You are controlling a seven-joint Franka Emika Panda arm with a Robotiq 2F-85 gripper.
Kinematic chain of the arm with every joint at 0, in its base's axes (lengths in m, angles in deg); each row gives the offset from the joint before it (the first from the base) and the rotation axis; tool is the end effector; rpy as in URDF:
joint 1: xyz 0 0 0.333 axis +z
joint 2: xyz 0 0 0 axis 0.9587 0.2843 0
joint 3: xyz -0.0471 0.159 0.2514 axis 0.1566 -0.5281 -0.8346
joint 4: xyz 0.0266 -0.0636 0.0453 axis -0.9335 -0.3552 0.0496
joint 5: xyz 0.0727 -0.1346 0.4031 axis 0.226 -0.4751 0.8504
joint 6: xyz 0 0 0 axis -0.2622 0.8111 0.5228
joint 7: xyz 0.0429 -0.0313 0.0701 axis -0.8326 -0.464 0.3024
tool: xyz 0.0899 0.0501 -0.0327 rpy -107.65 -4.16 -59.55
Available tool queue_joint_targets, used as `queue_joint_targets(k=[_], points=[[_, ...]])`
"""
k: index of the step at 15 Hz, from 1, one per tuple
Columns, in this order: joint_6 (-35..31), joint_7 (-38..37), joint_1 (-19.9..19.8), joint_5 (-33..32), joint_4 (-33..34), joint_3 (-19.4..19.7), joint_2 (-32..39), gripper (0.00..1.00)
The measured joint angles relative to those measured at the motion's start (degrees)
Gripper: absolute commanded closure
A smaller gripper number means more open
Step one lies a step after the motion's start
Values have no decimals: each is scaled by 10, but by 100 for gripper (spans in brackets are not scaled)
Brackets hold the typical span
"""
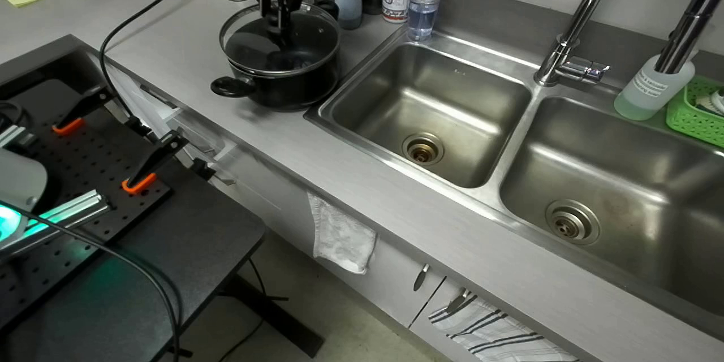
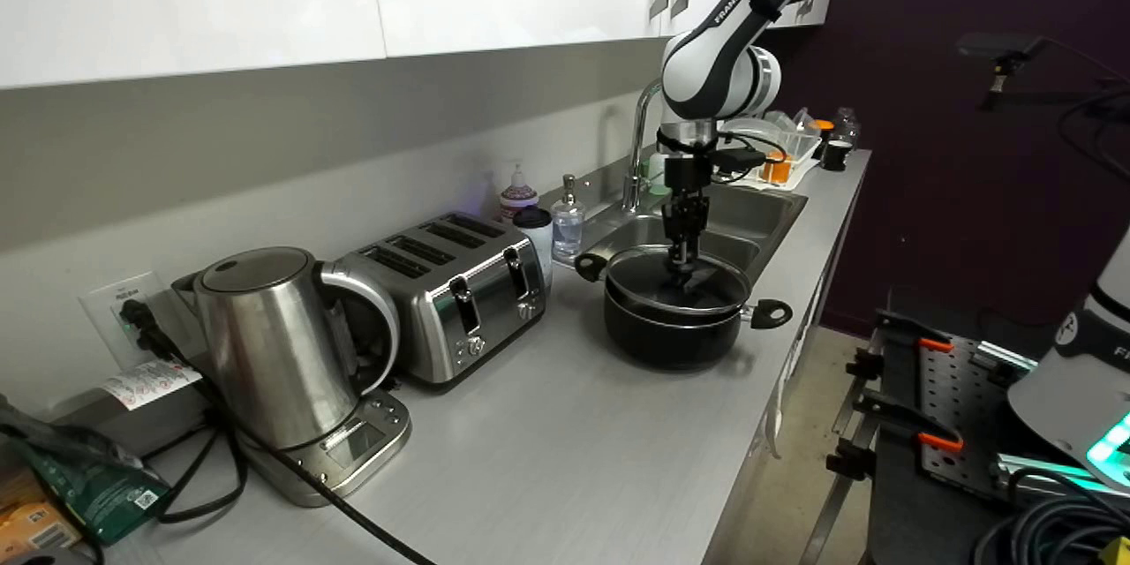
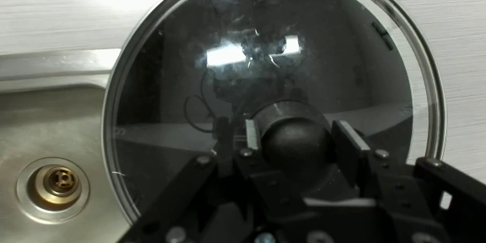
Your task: Place the lid on the pot
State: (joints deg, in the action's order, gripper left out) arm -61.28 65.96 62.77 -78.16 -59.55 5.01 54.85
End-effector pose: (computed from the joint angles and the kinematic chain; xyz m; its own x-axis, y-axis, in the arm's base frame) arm 0.5484 -0.0991 0.1558 0.9814 -0.0784 -0.1751 -0.1056 -0.9828 -0.1518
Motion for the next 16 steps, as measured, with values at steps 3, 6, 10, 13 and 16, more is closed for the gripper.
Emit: queue_joint_targets(k=[3, 6, 10, 13, 16], points=[[0, 0, -2, 3, 0, 0, 1, 76], [2, 0, -3, 3, 2, 0, 3, 76], [9, 0, -3, 3, 12, 1, 12, 76], [13, -1, -3, 3, 20, 1, 19, 76], [19, -2, -1, 1, 27, 1, 23, 76]])
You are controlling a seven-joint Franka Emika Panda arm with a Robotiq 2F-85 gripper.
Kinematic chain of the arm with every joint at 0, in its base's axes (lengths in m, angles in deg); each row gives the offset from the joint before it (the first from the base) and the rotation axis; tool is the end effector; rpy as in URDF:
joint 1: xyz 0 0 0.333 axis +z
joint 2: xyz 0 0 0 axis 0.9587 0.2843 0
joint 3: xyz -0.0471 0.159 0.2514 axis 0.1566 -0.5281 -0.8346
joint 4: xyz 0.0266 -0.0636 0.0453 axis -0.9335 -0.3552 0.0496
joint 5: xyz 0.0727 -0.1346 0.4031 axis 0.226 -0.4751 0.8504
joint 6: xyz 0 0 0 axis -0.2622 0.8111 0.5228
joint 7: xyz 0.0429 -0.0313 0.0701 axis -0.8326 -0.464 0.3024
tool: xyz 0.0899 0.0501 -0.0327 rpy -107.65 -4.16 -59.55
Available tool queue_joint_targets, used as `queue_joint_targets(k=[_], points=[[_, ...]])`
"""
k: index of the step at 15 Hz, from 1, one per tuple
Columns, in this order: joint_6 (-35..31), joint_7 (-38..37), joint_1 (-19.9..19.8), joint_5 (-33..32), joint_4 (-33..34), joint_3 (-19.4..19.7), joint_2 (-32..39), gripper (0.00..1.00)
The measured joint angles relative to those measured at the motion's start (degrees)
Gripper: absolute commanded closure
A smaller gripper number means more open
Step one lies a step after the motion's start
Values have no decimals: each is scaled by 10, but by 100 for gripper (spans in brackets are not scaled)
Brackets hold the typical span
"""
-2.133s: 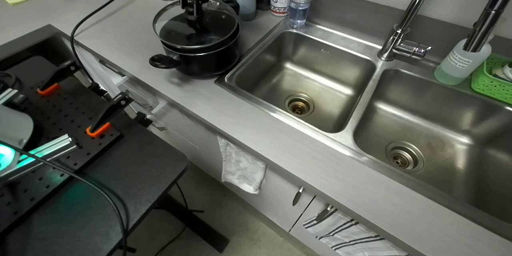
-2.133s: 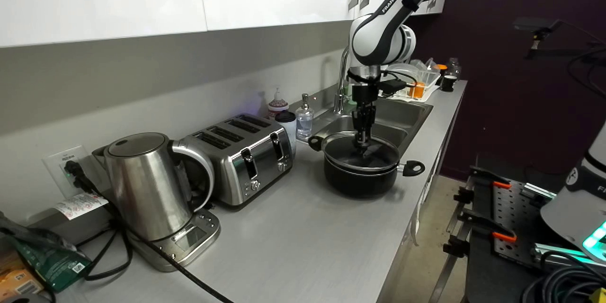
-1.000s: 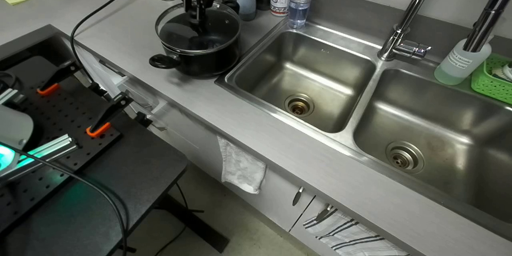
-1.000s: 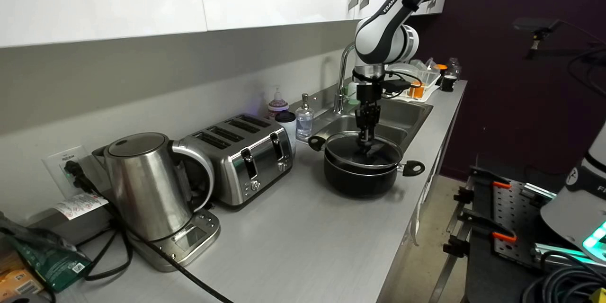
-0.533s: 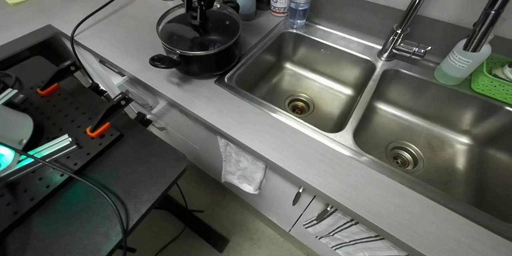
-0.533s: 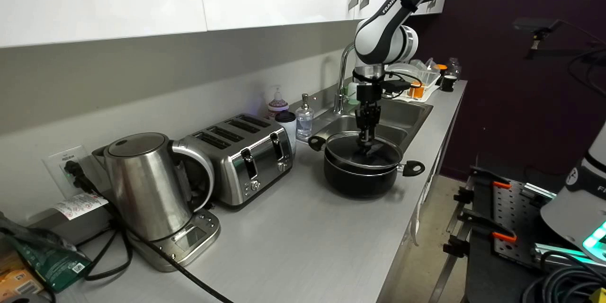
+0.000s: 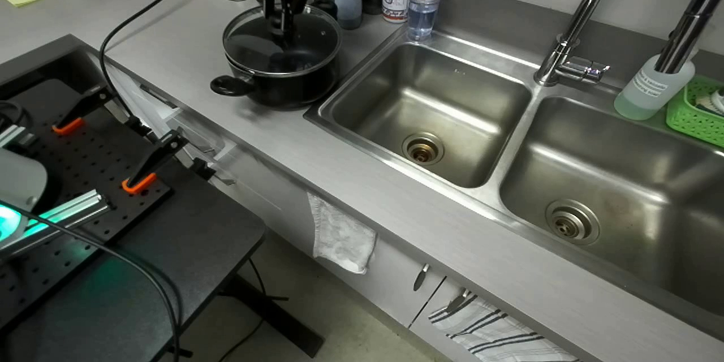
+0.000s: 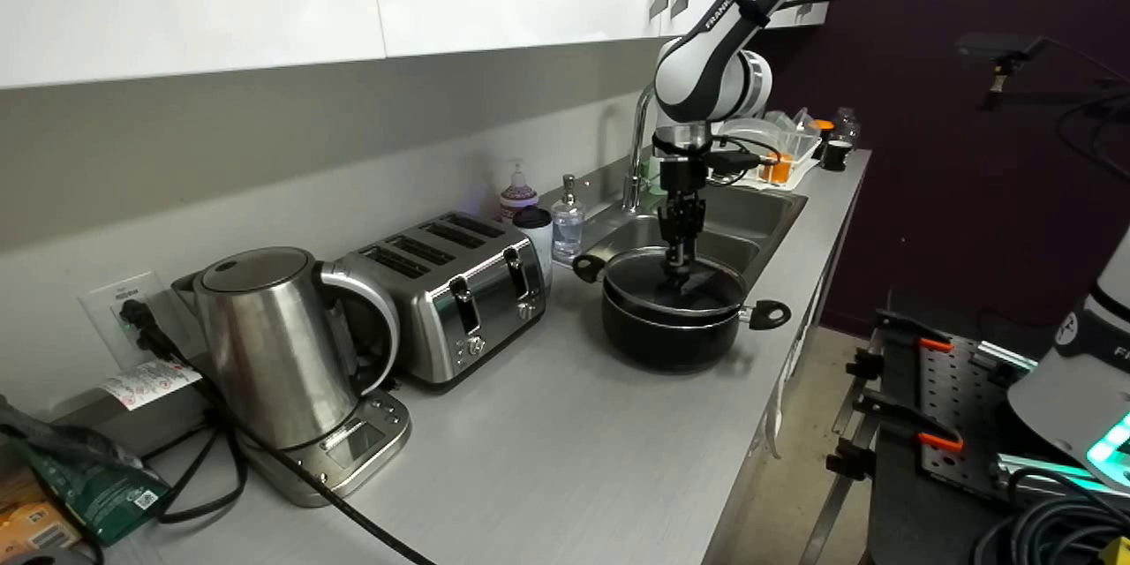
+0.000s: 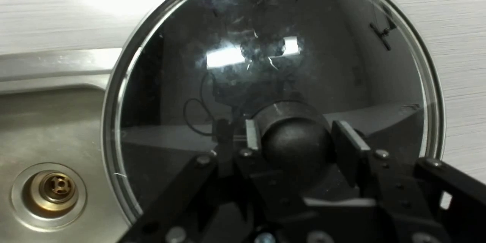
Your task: Place the lid on the pot
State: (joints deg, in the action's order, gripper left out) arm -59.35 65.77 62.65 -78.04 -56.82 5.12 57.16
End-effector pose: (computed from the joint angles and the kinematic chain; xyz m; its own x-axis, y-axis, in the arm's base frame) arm 0.5570 -0.1021 0.1487 0.9763 -0.0817 -0.2002 -0.1146 -0.9806 -0.1587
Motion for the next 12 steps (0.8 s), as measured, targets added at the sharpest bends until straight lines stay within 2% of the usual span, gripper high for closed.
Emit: queue_joint_targets(k=[12], points=[[-1, -33, 26, -20, 6, 2, -13, 76]])
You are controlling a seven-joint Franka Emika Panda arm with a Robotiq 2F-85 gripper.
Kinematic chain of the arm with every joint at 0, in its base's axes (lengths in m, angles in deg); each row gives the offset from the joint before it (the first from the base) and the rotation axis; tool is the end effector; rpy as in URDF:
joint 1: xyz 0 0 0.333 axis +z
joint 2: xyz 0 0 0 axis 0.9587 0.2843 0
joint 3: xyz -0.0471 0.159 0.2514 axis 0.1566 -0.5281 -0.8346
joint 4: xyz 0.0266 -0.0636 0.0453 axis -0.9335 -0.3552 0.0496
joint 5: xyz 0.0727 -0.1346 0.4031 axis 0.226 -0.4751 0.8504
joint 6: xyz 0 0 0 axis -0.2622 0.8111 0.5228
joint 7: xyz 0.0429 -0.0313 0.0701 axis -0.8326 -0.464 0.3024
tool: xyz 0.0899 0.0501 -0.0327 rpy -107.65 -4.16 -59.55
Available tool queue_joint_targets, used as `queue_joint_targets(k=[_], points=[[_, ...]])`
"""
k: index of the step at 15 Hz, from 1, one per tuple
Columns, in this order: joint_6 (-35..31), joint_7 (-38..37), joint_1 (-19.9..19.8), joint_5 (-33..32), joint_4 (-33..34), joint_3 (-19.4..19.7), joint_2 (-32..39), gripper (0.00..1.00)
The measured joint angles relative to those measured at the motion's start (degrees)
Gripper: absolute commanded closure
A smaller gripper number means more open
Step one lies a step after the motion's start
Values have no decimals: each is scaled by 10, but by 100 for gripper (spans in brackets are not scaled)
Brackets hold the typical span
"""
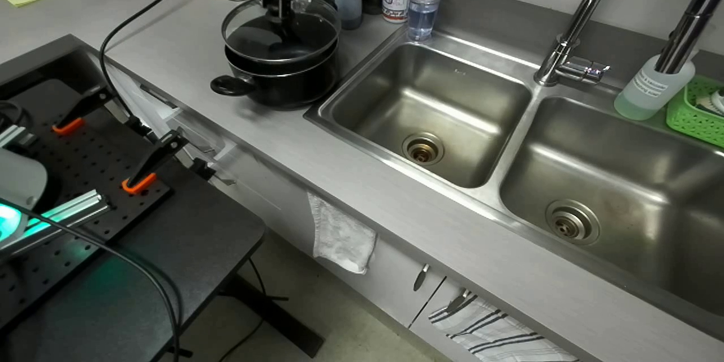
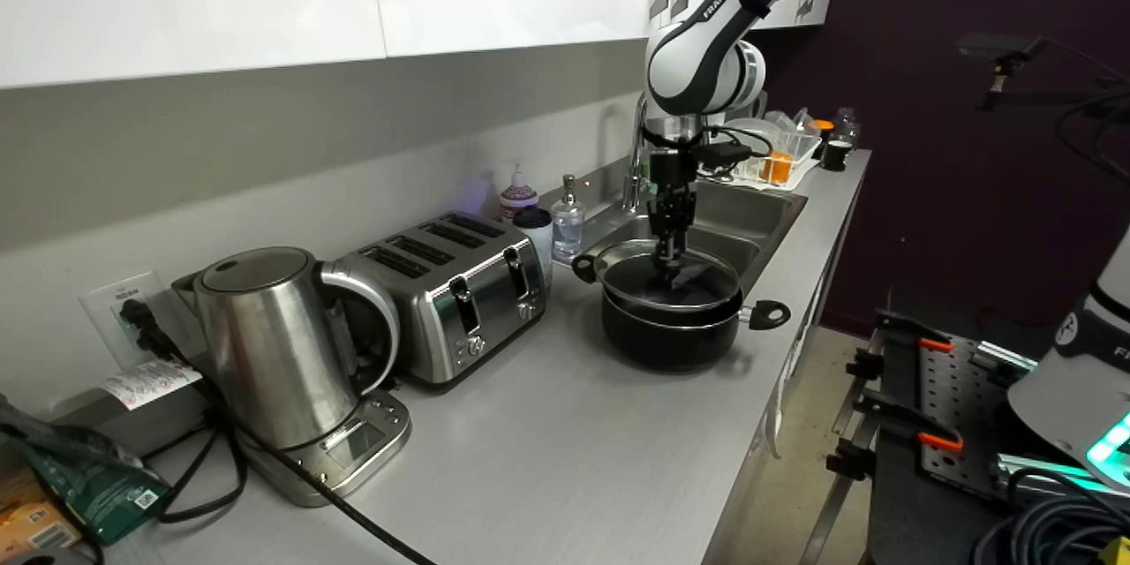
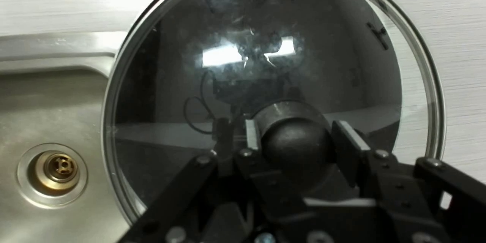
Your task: Place the lid on the pot
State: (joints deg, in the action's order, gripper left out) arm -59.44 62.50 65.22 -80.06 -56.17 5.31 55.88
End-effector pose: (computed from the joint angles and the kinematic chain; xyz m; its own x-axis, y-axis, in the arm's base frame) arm 0.5693 -0.0810 0.1658 0.9816 -0.0742 -0.1757 -0.0969 -0.9875 -0.1242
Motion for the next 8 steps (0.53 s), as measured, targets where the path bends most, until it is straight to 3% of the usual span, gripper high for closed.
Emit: queue_joint_targets(k=[8], points=[[1, 0, 4, -2, -3, 0, 1, 76]])
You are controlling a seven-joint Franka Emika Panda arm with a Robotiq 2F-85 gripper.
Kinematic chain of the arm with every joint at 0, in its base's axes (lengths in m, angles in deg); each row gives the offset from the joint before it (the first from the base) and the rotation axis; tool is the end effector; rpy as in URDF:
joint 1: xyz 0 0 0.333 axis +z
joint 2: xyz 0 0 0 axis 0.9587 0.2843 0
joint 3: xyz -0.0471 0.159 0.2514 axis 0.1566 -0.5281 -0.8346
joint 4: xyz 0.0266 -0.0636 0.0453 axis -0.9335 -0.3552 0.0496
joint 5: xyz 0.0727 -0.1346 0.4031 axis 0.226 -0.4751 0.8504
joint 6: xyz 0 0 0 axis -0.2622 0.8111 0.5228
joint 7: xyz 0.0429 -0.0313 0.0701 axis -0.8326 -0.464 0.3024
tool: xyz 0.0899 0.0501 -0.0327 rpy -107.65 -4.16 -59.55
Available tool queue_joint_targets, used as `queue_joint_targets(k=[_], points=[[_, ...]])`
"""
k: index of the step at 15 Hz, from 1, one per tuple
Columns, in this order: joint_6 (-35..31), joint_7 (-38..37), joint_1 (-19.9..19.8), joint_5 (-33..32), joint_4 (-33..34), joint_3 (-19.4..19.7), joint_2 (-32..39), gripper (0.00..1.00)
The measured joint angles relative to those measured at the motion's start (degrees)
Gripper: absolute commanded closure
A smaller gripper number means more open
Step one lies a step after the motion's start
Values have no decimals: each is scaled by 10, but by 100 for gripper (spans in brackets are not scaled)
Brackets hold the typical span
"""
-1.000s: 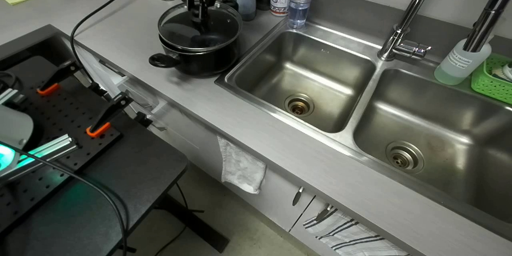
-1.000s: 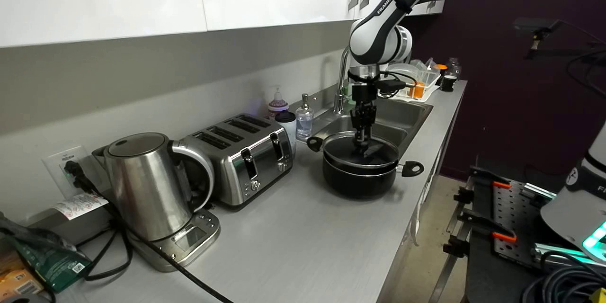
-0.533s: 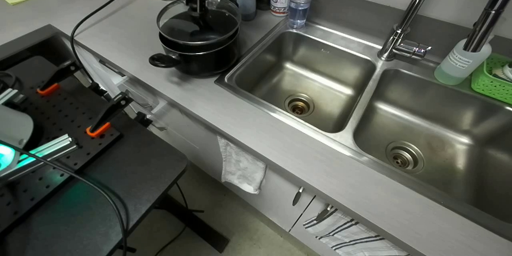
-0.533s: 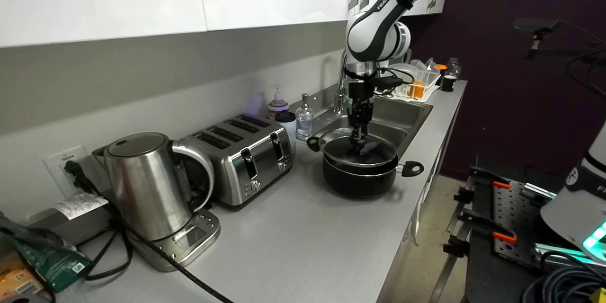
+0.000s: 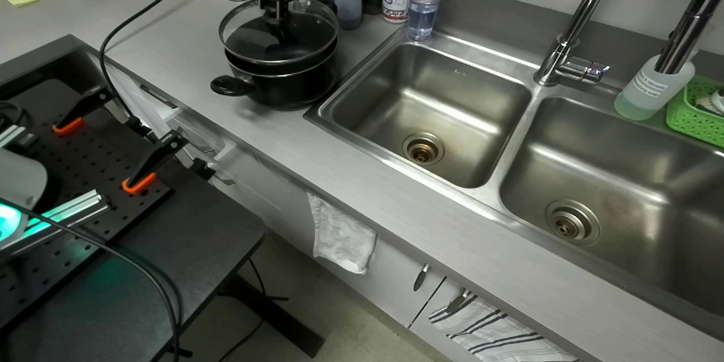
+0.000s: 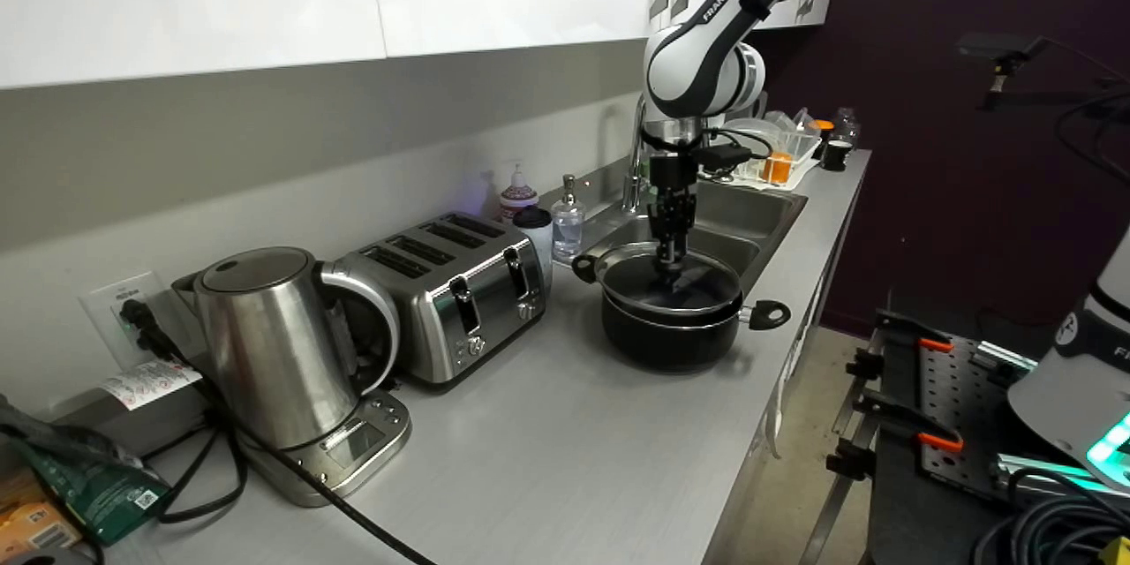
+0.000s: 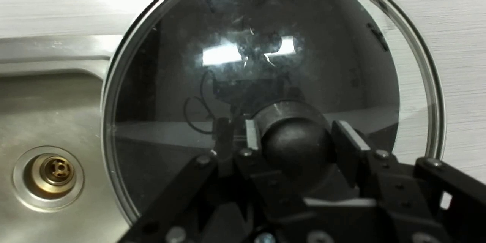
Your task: Place the lid on the pot
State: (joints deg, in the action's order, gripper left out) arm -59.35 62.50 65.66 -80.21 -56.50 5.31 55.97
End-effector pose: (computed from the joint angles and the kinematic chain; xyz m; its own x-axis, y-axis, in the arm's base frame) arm 0.5671 -0.0762 0.1626 0.9807 -0.0645 -0.1845 -0.0882 -0.9884 -0.1233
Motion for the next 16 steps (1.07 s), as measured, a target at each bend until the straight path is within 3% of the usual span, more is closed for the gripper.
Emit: queue_joint_targets(k=[16], points=[[0, 0, -8, 1, -11, 5, 1, 76]])
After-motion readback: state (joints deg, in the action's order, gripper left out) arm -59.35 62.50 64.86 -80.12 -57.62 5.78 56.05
